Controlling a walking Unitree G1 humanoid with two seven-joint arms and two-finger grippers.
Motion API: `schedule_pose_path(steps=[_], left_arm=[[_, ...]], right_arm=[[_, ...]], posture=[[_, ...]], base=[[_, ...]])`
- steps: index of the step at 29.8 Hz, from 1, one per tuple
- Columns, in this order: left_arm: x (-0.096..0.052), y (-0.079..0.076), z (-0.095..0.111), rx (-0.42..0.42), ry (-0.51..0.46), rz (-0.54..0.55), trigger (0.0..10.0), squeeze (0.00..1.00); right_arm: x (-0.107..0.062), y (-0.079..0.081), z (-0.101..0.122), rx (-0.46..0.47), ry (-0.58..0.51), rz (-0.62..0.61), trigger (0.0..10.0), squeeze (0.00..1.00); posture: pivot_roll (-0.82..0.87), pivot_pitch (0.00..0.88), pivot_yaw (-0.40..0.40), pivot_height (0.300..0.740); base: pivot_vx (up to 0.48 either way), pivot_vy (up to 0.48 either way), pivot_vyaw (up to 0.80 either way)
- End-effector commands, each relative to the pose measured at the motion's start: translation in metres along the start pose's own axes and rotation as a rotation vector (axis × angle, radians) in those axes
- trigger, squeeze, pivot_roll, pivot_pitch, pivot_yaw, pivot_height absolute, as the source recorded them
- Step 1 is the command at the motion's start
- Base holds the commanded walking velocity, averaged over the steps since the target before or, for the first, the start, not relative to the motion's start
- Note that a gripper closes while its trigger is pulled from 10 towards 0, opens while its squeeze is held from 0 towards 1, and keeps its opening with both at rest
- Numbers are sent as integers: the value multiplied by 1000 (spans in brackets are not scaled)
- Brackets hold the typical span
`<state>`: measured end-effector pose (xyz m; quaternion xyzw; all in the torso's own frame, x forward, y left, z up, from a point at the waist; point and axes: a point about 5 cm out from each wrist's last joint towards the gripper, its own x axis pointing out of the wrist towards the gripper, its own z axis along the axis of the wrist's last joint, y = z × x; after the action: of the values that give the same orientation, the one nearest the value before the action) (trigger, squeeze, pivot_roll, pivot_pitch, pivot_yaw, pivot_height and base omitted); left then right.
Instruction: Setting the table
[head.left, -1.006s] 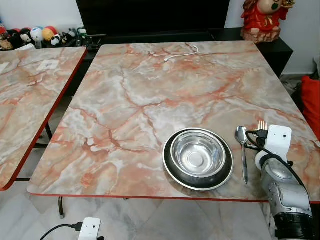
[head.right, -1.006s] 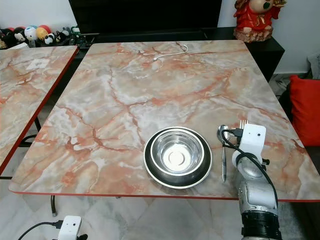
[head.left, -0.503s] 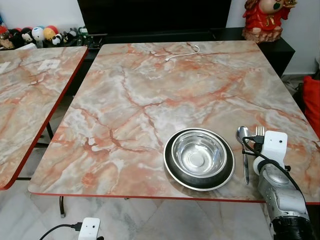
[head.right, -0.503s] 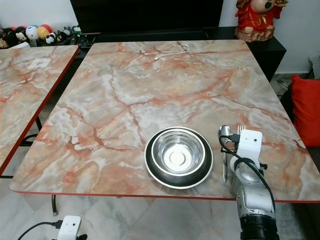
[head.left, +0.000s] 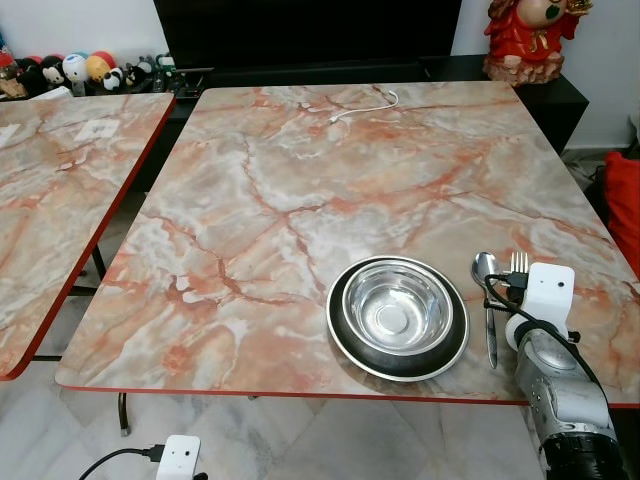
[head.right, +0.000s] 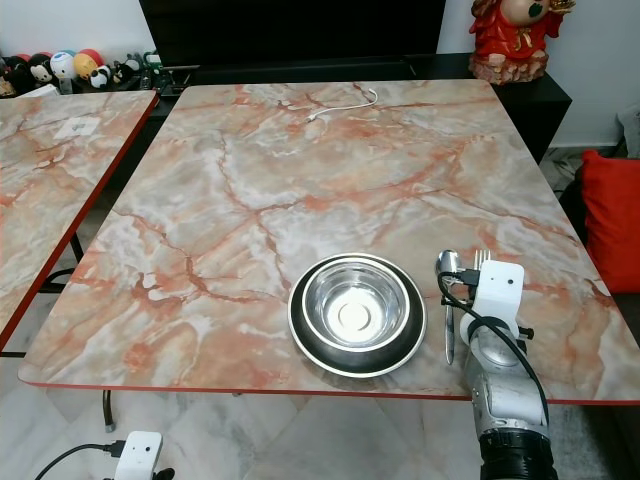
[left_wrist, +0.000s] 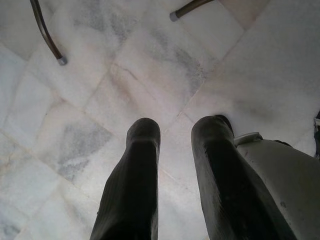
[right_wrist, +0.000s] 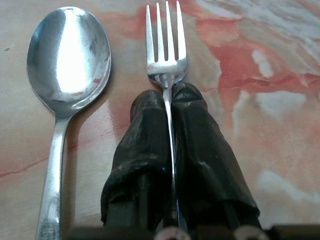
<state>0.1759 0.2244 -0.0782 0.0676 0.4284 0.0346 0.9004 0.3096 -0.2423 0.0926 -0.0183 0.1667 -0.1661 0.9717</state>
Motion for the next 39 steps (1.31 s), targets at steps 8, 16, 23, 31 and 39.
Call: schedule_pose_path(steps=[8, 16, 23, 31, 39], left_arm=[[-1, 6, -4, 1, 19, 15, 10000, 0], [-1, 5, -4, 1, 19, 15, 10000, 0], [-1, 5, -4, 2, 20, 12, 10000, 0], [-1, 5, -4, 3, 19, 14, 10000, 0], [-1, 5, -3, 2, 19, 14, 10000, 0]], right_arm=[[2, 4, -1, 13, 6, 13, 10000, 0], [3, 5, 1, 28, -11, 21, 10000, 0], [3, 6, 1, 29, -9, 21, 10000, 0], [4, 4, 0, 27, -5, 10, 10000, 0], [4, 2, -1, 27, 1, 3, 10000, 161]], posture=[[-86, 110, 63, 740], [-86, 110, 62, 740], [-85, 110, 62, 740], [-84, 108, 63, 740], [-83, 107, 64, 740]], base=[[0, 0, 0], [0, 0, 0], [0, 0, 0], [0, 0, 0], [0, 0, 0]])
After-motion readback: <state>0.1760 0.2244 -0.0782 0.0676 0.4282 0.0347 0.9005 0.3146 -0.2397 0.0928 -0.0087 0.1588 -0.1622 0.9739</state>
